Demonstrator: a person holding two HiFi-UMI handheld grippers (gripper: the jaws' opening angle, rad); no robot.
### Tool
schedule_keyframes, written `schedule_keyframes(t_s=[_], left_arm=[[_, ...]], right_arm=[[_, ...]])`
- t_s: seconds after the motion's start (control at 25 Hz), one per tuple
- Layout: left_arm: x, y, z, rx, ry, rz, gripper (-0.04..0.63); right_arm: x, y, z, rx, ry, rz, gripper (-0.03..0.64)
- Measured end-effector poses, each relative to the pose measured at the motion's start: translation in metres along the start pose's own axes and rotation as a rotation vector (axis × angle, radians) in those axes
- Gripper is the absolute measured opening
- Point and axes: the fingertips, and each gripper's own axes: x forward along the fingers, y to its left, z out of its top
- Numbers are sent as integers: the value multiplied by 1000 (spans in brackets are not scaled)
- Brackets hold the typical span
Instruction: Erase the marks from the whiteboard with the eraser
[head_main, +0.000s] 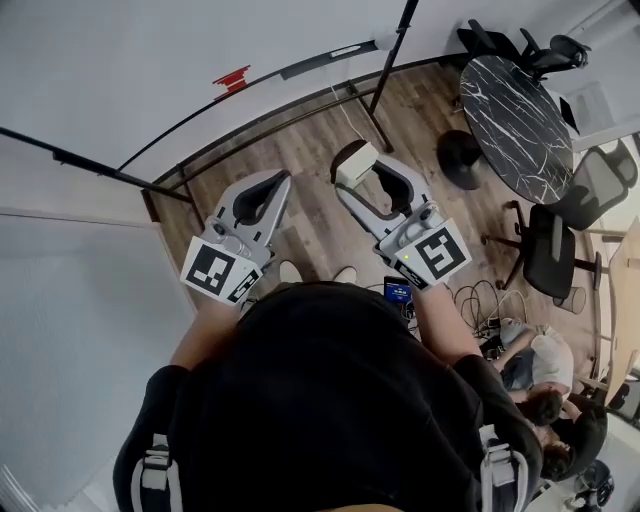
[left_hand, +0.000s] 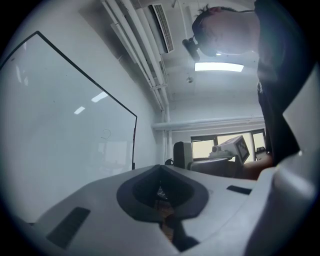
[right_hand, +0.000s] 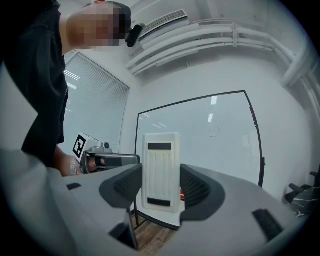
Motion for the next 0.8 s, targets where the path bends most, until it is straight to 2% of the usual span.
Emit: schedule_keyframes(t_s=[0.24, 0.4, 0.6, 0.72, 0.8], left_arm=[[23, -17, -2, 3, 8, -6, 5], [38, -29, -3, 6, 8, 12, 5], [57, -21, -11, 15, 18, 46, 5], [56, -32, -8, 5, 29, 63, 6], [60, -17, -11, -4, 38, 73, 5]], right_arm=[[-16, -11, 3, 12, -17, 9, 235], [-28, -17, -3, 3, -2, 46, 235], [-21, -34, -15, -8, 18, 89, 235], [-27, -32, -12, -16, 13, 115, 235], [-13, -38, -16, -11, 16, 124, 235]])
